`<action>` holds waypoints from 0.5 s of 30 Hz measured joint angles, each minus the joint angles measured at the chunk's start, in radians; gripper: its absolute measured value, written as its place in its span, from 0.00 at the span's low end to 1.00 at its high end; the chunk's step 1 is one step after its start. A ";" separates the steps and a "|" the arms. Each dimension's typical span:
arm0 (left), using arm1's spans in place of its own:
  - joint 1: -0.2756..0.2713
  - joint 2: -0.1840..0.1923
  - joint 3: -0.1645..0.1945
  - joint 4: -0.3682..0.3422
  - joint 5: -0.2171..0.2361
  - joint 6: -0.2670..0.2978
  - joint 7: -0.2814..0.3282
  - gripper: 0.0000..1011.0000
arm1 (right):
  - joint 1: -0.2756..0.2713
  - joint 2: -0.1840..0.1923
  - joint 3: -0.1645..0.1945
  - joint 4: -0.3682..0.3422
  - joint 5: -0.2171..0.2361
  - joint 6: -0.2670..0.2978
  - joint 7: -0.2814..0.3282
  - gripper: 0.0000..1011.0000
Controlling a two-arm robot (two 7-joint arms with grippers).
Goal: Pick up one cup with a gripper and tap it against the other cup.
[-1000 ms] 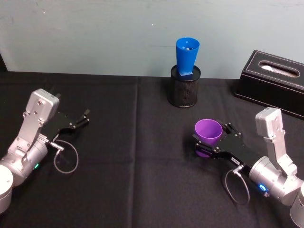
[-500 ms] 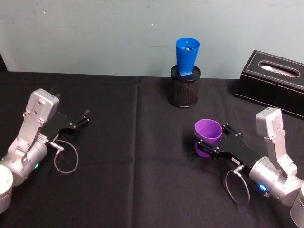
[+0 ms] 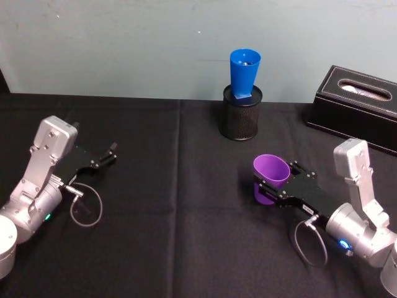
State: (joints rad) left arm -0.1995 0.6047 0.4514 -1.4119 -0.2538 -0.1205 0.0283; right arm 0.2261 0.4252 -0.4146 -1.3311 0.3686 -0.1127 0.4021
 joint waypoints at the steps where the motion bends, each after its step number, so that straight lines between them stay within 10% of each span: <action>1: 0.000 0.000 0.000 0.000 0.000 0.000 0.000 0.99 | -0.001 0.002 0.002 -0.008 -0.001 0.005 0.001 0.73; 15: 0.000 0.000 0.000 0.000 0.000 0.000 0.000 0.99 | -0.034 0.039 0.079 -0.226 0.040 0.192 0.005 0.72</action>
State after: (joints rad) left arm -0.1996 0.6047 0.4514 -1.4119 -0.2538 -0.1205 0.0283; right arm 0.1921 0.4643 -0.3353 -1.5570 0.4090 0.0789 0.4075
